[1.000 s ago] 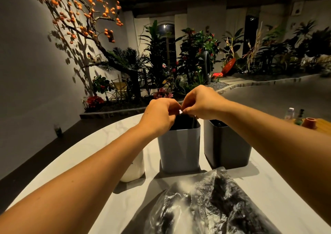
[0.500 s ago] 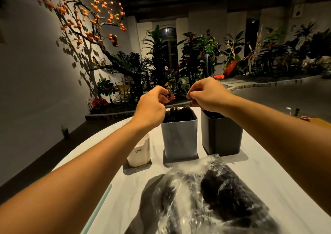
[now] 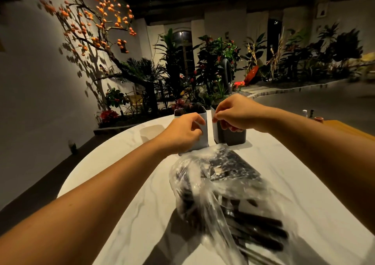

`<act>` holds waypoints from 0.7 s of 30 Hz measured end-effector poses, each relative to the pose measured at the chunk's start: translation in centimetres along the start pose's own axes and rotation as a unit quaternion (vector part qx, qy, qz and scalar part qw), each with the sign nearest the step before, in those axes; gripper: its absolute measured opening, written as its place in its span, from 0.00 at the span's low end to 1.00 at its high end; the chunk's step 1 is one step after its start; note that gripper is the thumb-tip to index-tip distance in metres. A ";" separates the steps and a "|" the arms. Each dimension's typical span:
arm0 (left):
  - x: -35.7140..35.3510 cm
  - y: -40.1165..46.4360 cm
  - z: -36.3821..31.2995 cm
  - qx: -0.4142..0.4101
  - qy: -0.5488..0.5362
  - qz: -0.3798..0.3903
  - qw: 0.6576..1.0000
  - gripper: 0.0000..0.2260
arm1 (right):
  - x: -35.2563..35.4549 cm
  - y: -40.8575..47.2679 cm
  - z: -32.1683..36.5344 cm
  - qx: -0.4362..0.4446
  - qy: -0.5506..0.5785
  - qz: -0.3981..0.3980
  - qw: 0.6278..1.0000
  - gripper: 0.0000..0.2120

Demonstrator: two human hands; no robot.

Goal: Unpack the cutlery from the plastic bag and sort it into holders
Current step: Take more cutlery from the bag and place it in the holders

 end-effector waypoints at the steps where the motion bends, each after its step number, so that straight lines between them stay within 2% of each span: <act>1: -0.8 -0.8 -0.4 -0.003 0.017 0.026 1.000 0.11 | -0.2 -1.1 -0.2 -0.004 -0.008 0.016 1.000 0.10; 3: -2.7 -2.5 -0.8 -0.004 0.054 0.082 0.995 0.11 | -1.0 -2.9 -0.6 -0.014 -0.019 0.058 0.998 0.10; 6: -5.9 -4.9 -0.7 0.007 0.052 0.146 0.988 0.16 | -2.6 -5.6 -1.7 -0.038 -0.009 0.136 0.990 0.10; 8: -7.6 -5.9 -0.3 0.009 0.061 0.167 0.984 0.20 | -3.9 -7.2 -2.5 -0.058 -0.004 0.204 0.977 0.09; 11: -10.1 -6.9 0.7 0.003 0.157 0.164 0.974 0.26 | -6.7 -9.9 -4.0 -0.090 -0.002 0.305 0.948 0.10; 14: -11.4 -7.4 1.7 0.001 0.205 0.131 0.970 0.27 | -8.8 -11.0 -5.9 -0.088 -0.053 0.309 0.945 0.11; 17: -11.9 -8.0 2.0 -0.002 0.207 0.129 0.970 0.34 | -9.3 -11.4 -6.8 -0.045 -0.160 0.277 0.946 0.10; 19: -11.7 -8.7 1.1 -0.026 0.172 0.116 0.978 0.32 | -9.4 -11.9 -7.1 -0.036 -0.218 0.281 0.934 0.18; 21: -11.5 -9.3 0.2 -0.068 0.143 0.098 0.983 0.22 | -9.7 -12.6 -7.5 -0.053 -0.241 0.291 0.924 0.31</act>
Point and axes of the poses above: each hand's wrist, its own y-axis towards the middle knuckle, its own x-axis out of the back of the hand, z = x × y, the point moved 6 cm from there along y, towards the middle knuckle, and after that the axes turned 2 degrees about -y, right-handed, at the moved point
